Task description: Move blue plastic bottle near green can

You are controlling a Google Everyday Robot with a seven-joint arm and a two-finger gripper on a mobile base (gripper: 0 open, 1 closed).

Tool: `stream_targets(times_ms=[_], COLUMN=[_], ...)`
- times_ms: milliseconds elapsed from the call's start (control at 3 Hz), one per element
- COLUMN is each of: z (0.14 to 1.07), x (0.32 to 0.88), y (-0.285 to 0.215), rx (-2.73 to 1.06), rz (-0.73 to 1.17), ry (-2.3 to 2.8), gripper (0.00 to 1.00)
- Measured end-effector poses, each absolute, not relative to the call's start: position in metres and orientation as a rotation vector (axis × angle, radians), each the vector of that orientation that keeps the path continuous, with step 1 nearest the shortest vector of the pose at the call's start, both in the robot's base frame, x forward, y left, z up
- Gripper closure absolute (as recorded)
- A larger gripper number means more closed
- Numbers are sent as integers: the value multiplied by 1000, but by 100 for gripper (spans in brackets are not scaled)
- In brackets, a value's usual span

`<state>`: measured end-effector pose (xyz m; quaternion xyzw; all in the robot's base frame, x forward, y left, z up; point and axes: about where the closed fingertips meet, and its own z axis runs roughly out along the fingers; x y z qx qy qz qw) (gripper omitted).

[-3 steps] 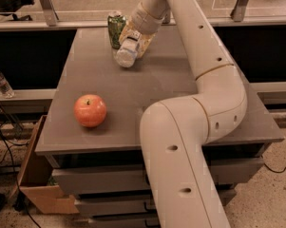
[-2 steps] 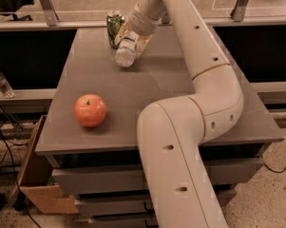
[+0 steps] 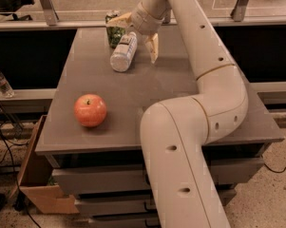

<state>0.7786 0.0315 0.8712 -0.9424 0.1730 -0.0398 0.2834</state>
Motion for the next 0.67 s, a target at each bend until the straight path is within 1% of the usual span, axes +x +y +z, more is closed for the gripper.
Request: stream_targets(times_ms=[333,667], z=[889,911], x=[770,758], y=[-1,-55], rx=[-2439,-2296], rz=[-84,-56], ry=[526,637], gripper=[0,0])
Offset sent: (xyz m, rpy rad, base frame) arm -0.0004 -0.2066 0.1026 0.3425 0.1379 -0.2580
